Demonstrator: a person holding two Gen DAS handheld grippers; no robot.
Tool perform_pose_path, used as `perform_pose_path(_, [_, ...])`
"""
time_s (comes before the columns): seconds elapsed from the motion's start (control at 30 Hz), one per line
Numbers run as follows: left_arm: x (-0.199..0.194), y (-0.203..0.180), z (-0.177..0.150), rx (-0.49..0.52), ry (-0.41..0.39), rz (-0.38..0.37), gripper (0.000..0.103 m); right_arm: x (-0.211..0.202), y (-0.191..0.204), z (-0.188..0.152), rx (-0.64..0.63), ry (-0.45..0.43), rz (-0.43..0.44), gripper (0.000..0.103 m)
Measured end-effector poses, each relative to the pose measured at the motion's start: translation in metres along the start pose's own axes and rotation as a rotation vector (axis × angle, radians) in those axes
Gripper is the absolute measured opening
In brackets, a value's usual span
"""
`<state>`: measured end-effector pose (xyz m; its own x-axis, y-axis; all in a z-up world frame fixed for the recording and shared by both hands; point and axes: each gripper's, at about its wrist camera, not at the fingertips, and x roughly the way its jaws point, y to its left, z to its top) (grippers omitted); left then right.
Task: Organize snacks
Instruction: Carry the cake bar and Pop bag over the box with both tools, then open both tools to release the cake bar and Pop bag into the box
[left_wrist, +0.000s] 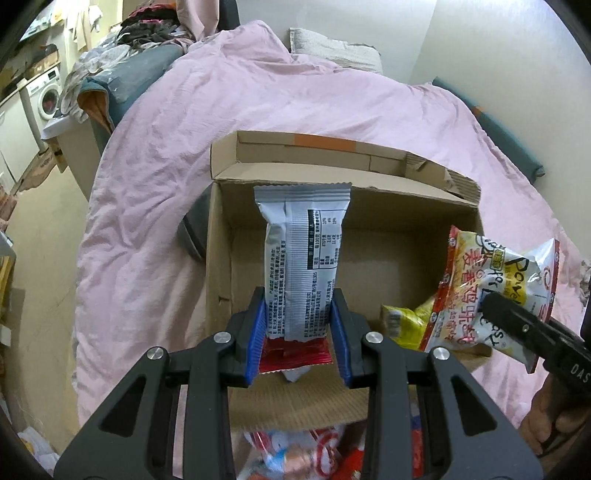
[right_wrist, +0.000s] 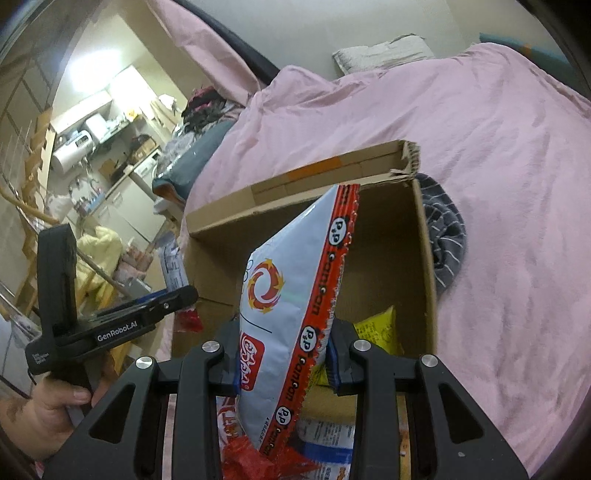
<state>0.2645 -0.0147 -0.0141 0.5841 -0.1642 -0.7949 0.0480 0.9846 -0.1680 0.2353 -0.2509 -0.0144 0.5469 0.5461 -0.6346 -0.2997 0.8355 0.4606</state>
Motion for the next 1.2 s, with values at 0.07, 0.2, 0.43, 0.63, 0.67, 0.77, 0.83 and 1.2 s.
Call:
perform_pose_path(0.07, [0.01,0.004,0.0,-0.004,0.008,0.005,0.029,0.011,-0.001,0.001,-0.004,0.016,-0.001,0.034])
perform_pose_path(0.2, [0.027,0.01,-0.002,-0.019,0.037,0.022,0.029,0.032,-0.006,-0.001,0.009,0.065,0.001,0.034])
perform_pose_path(0.43, [0.036,0.007,-0.011,0.003,0.048,0.047,0.029,0.048,-0.022,-0.007,0.066,0.128,-0.067,0.034])
perform_pose_path(0.63, [0.039,0.007,-0.013,-0.023,0.08,0.01,0.029,0.05,-0.03,-0.007,0.111,0.147,-0.021,0.036])
perform_pose_path(0.67, [0.038,0.005,-0.013,-0.014,0.078,0.018,0.029,0.051,-0.029,-0.008,0.105,0.152,-0.02,0.036])
perform_pose_path(0.77, [0.038,0.0,-0.015,-0.002,0.083,0.025,0.029,0.057,-0.023,-0.01,0.08,0.179,0.006,0.037])
perform_pose_path(0.83, [0.039,0.0,-0.016,-0.016,0.098,0.008,0.029,0.061,-0.017,-0.012,0.055,0.191,0.009,0.037])
perform_pose_path(1.2, [0.039,0.002,-0.021,-0.032,0.123,0.014,0.03,0.052,-0.009,-0.009,-0.037,0.137,-0.104,0.058])
